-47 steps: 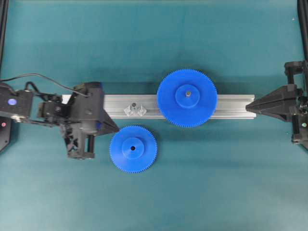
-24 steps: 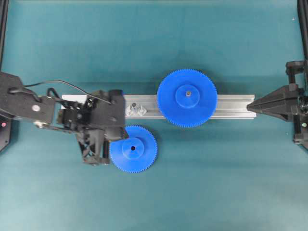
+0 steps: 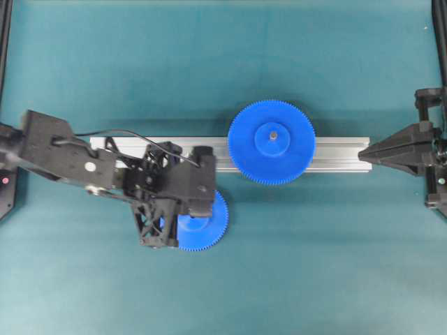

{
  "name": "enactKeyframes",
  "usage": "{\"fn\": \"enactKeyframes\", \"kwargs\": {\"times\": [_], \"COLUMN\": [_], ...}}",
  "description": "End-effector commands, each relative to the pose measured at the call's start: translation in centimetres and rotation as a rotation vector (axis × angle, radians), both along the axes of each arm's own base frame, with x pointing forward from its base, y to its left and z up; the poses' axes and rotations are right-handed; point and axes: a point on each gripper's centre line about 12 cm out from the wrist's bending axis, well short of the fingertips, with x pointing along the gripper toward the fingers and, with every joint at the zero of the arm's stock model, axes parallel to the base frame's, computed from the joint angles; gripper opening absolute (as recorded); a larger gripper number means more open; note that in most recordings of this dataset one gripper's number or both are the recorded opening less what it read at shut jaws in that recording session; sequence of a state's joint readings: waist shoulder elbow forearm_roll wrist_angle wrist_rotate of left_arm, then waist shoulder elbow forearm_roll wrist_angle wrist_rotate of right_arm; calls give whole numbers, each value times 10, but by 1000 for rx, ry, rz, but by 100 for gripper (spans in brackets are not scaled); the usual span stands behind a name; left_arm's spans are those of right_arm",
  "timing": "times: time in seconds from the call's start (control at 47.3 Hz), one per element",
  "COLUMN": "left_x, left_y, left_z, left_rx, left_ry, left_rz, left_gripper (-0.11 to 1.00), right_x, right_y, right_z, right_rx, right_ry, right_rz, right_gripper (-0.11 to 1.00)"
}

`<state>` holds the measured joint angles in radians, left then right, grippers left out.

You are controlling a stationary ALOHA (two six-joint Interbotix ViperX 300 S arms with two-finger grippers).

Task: Insert the small gear onto the shaft.
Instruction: 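Move the left gripper over the small blue gear on the table, then lower the open left gripper around the small blue gear's hub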

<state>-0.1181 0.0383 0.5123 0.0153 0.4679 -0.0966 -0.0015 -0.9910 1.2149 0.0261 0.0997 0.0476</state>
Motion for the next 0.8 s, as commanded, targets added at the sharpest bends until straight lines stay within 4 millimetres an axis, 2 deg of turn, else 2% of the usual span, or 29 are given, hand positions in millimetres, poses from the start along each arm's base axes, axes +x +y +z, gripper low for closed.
{"fn": "enactKeyframes", "kwargs": {"times": [0.0, 0.529, 0.783], "left_x": [9, 20, 29], "left_y": [-4, -11, -13], "left_z": [14, 0, 5], "left_rx": [4, 50, 62], "left_ry": [-8, 166, 164], "left_rz": [-13, -70, -94], "left_gripper": [-1, -1, -1], "right_x": [1, 1, 1], "right_y": [0, 0, 0], "right_z": [3, 3, 3], "right_rx": [10, 10, 10], "right_ry": [-6, -8, -8], "right_rz": [-5, -5, -5], "right_gripper": [0, 0, 0]}}
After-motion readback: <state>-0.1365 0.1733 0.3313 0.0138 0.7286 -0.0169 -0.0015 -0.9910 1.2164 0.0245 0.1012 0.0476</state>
